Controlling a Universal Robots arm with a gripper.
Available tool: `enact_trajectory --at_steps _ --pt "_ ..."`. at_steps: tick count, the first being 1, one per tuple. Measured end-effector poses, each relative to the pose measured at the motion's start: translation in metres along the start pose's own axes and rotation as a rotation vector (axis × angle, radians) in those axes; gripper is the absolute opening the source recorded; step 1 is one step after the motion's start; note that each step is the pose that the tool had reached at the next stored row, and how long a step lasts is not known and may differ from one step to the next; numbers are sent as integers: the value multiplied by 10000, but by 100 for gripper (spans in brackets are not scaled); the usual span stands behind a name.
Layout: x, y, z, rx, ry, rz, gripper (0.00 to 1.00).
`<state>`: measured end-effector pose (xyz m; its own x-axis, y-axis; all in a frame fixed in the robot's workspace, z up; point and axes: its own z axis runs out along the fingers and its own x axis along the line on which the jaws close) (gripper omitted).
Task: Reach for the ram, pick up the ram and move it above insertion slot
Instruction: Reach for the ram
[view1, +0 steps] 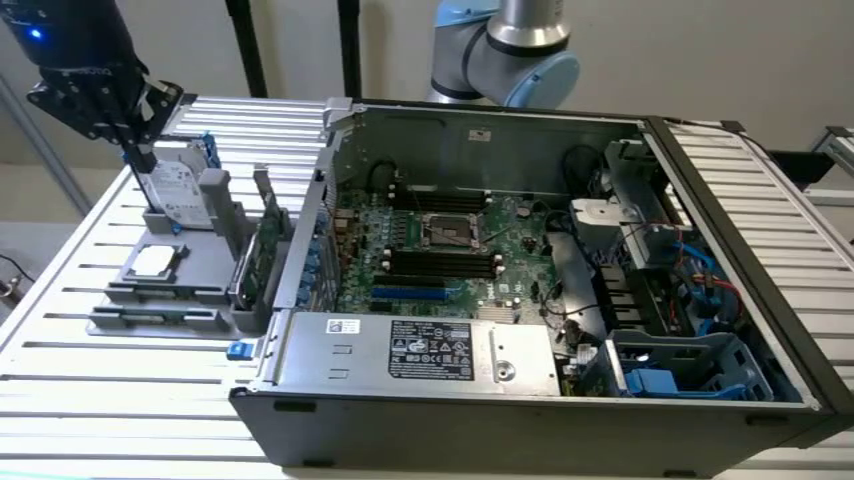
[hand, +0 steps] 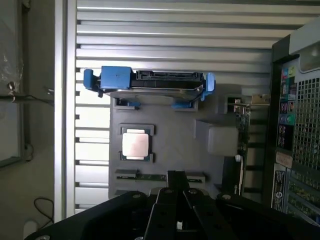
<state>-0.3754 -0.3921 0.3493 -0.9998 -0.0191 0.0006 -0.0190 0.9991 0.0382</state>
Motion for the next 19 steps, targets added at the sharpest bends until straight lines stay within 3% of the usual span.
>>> enact_trajectory --at_steps 12,19 --pt "-3 -453 9 16 15 0 11" --pt "9 -631 48 34 14 0 11"
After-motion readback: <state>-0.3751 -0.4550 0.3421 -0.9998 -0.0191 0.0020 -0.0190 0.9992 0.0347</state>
